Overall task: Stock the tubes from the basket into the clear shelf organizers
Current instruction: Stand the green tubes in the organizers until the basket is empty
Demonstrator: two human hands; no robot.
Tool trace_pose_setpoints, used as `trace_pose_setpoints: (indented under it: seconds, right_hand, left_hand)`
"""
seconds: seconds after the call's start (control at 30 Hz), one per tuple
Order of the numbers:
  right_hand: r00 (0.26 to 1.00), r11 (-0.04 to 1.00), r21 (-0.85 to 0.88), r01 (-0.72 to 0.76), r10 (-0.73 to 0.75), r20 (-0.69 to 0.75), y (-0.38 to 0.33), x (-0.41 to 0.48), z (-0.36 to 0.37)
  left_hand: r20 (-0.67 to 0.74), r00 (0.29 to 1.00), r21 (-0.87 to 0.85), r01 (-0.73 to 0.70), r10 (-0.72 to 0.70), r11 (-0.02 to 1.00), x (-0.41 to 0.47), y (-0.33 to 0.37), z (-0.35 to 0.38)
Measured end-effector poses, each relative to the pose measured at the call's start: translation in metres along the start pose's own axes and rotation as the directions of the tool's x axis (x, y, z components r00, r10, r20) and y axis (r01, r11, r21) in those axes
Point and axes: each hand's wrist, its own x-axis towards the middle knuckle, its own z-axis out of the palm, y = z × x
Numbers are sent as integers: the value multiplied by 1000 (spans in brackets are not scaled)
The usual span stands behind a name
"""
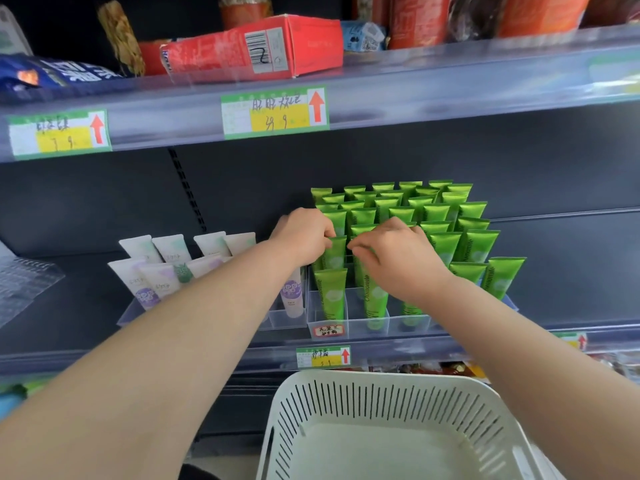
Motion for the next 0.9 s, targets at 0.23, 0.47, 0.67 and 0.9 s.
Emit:
trace_pose_setpoints:
  seconds: [0.23,0.47,0.67,0.9]
  right_hand:
    - [999,999,-15,-41,40,-15,5,5,0]
    - [997,998,-18,-65,64,-37,10,5,-2]
    - [998,998,-11,-61,61,-31,15,5,-2]
    - [998,998,1,-61,61,-14,17,5,1]
  left_hand:
    - [42,999,79,-1,-3,997,-1,-3,-8]
    - [-58,993,-25,104,-105,994,8,-5,-17]
    - [-14,992,57,129,-128,990,18,-3,-7]
    - [-48,992,-41,116,-118,992,25,4,0]
